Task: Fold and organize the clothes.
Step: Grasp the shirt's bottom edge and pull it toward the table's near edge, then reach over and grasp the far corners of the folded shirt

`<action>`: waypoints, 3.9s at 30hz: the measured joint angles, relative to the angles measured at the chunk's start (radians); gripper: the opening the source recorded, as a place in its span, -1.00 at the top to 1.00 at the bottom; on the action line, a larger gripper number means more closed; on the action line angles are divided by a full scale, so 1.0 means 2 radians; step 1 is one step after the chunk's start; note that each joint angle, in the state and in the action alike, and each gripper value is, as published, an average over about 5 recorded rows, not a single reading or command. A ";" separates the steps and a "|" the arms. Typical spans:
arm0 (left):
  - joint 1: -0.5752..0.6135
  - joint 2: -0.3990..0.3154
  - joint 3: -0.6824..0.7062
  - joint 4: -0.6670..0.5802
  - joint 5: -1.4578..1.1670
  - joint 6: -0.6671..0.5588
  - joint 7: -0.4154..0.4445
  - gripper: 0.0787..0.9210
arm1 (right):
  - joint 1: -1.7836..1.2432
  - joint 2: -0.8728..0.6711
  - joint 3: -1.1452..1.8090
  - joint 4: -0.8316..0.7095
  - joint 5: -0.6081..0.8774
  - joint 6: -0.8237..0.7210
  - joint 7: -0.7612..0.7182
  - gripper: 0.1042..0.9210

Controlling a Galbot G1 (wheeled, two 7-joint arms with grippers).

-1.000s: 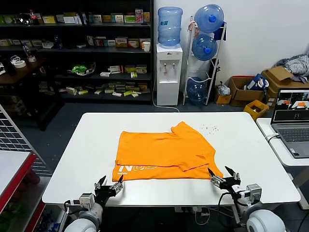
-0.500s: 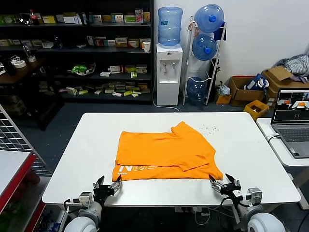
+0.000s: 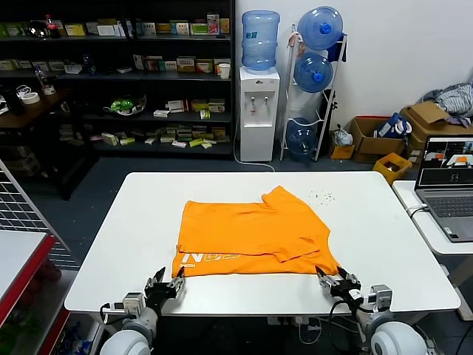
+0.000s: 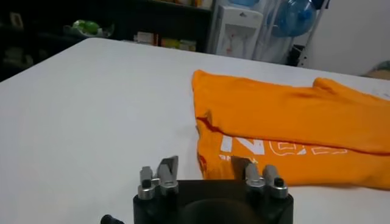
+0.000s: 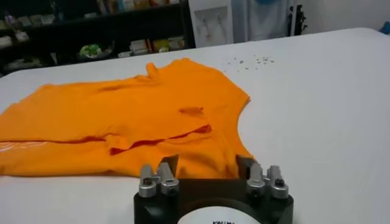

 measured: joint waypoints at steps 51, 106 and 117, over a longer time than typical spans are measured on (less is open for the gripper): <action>0.142 0.045 -0.027 -0.142 -0.047 0.027 -0.053 0.79 | -0.201 -0.015 0.116 0.144 0.043 -0.012 0.033 0.62; -0.304 0.040 0.123 0.214 -0.130 0.071 0.035 -0.77 | 0.405 0.069 -0.209 -0.315 0.025 -0.067 0.054 -0.76; -0.312 0.045 0.145 0.218 -0.123 0.079 0.038 -0.53 | 0.410 0.072 -0.221 -0.321 0.026 -0.083 0.053 -0.34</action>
